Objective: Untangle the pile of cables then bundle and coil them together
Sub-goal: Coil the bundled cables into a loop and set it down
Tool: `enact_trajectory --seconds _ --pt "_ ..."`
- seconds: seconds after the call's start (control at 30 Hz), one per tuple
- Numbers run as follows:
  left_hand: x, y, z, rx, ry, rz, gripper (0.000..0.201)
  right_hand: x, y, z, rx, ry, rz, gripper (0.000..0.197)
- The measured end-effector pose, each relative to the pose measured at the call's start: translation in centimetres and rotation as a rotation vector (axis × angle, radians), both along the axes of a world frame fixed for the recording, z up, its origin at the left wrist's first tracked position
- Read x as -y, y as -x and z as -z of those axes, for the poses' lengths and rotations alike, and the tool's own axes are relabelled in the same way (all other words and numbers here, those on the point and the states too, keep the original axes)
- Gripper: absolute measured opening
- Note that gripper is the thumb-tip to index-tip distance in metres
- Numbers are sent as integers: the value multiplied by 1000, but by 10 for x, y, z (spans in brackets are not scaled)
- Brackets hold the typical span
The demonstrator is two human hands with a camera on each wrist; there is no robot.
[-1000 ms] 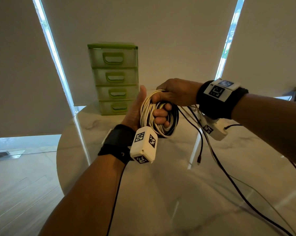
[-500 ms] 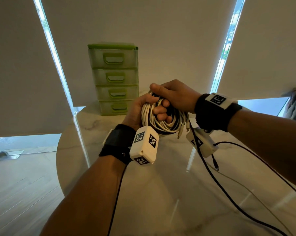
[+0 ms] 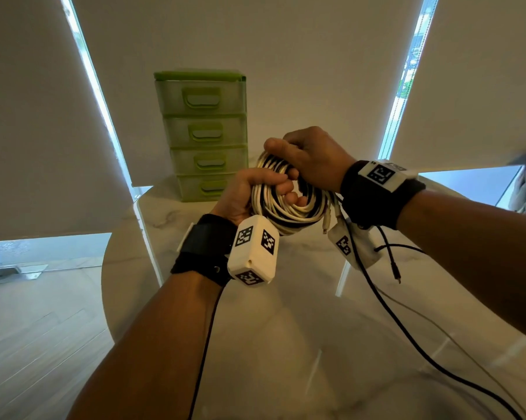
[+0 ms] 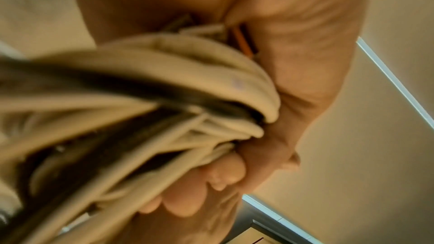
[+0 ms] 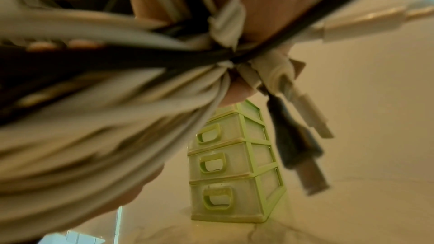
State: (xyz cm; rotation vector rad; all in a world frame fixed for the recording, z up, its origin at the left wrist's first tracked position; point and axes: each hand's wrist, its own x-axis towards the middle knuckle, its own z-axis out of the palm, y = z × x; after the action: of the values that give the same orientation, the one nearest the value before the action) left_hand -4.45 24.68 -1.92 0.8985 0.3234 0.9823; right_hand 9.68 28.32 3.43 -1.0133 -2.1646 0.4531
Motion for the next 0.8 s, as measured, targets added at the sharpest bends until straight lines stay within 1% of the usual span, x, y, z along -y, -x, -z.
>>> enact_trajectory --seconds 0.07,0.13,0.23,0.27,0.33,0.37,0.4,0.43,0.5,0.57,0.63,0.7,0.77,0.8 --pt "0 1 -3 25 16 13 29 3 -3 -2 -3 26 -19 39" --pt "-1 5 -4 18 25 11 23 7 -9 -4 8 150 -80 33" --pt "-5 11 -3 -9 58 -13 23 14 -18 1 94 340 -164 22" --pt "-7 13 -3 -8 73 -17 24 15 -23 4 122 391 -188 24" --pt "-10 18 -2 19 102 -7 30 13 -34 12 132 492 -232 43" --pt "-11 20 -2 27 110 -7 31 13 -39 15 110 539 -241 49" --pt "-12 21 -2 30 117 -7 31 13 -43 18 84 578 -249 48" --pt "-13 22 -1 33 124 -11 31 14 -45 21 52 601 -252 42" --pt "-15 23 0 39 143 -26 29 17 -45 25 -45 626 -200 34" --pt "-17 25 2 29 152 -40 28 21 -42 27 -110 641 -141 39" --pt "-18 27 3 24 178 -40 26 22 -42 28 -109 640 -113 47" --pt "-18 31 4 15 193 -15 22 23 -42 24 -74 660 -121 54" --pt "-17 35 3 16 197 21 21 23 -44 19 -36 707 -146 54" --pt "-17 37 3 14 195 42 22 23 -45 16 -31 736 -157 50"
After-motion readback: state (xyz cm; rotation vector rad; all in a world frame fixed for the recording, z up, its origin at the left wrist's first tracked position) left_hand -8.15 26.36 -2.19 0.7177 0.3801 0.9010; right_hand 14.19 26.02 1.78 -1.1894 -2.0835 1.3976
